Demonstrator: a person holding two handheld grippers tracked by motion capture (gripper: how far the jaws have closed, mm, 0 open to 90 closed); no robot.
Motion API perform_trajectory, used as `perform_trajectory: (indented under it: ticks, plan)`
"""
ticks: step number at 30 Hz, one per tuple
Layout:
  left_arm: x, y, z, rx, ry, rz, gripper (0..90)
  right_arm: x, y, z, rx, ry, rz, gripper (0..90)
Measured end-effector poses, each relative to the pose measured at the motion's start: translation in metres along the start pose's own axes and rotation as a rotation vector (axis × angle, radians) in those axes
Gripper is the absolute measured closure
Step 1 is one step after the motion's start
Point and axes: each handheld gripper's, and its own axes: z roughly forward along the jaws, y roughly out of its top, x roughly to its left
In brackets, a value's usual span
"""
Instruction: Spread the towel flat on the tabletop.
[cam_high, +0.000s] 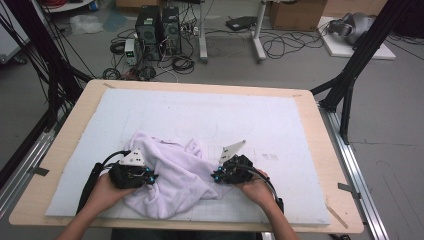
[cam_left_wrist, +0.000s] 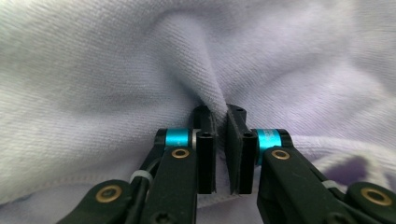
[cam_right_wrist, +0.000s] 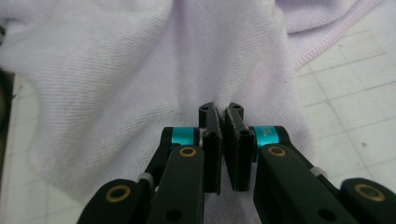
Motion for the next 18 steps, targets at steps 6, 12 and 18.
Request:
perform_trajectory:
  ticks: [6,12,18]
  plan:
    - [-0.016,-0.004,-0.031,-0.05,-0.019,0.024,84.2,0.024,-0.009,-0.036,-0.066,-0.045,-0.031,86.6]
    - [-0.043,-0.019,-0.052,-0.041,-0.047,0.046,84.2,0.063,-0.025,-0.052,-0.081,-0.008,-0.061,86.4]
    - [-0.045,-0.023,-0.061,-0.035,-0.048,0.042,66.8,0.076,-0.025,-0.062,-0.151,0.059,-0.057,72.5]
